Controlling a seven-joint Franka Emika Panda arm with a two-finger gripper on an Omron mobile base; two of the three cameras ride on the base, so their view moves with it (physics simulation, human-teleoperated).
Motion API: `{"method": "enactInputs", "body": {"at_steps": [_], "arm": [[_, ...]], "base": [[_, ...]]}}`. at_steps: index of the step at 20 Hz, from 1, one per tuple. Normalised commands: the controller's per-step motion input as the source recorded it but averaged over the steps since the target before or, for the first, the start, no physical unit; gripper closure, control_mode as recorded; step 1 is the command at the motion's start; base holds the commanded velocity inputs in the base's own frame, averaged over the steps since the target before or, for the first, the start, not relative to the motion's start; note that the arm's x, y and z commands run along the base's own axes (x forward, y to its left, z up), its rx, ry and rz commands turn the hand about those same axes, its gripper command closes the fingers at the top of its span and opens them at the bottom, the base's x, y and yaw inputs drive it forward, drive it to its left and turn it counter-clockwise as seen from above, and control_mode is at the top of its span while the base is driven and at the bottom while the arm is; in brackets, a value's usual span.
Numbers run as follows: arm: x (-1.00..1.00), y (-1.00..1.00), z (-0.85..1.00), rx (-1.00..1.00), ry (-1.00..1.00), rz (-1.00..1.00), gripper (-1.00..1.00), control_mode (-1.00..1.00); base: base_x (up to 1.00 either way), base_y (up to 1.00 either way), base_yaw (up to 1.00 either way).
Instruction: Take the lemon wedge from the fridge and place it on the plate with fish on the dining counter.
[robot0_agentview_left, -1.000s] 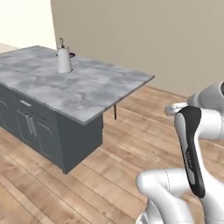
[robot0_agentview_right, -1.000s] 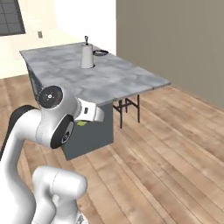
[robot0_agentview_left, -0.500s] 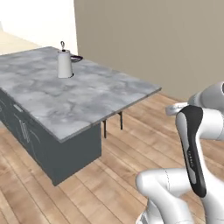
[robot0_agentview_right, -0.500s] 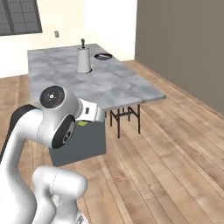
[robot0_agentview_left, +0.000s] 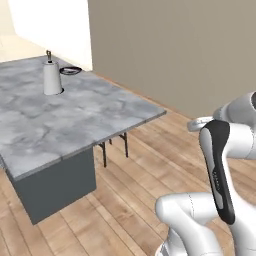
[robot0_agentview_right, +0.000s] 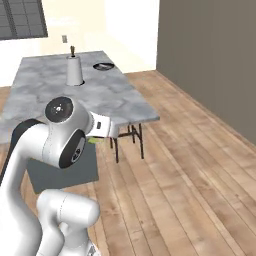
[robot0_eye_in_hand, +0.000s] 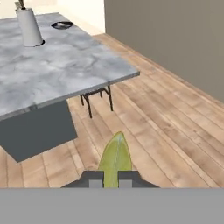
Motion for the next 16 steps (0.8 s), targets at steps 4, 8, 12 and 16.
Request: {"method": "enactInputs", "body": {"at_steps": [4,8,12,16], "arm": [[0.0,0.0,0.0,0.0,0.0,0.0,1.0,1.0],[0.0,0.0,0.0,0.0,0.0,0.0,1.0,1.0],[0.0,0.0,0.0,0.0,0.0,0.0,1.0,1.0],[0.0,0.0,0.0,0.0,0.0,0.0,1.0,1.0]], "base": [[-0.09,-1.0,0.06],[-0.03,-1.0,0.08],[0.17,-1.0,0.15],[0.55,-1.0,0.27]]}}
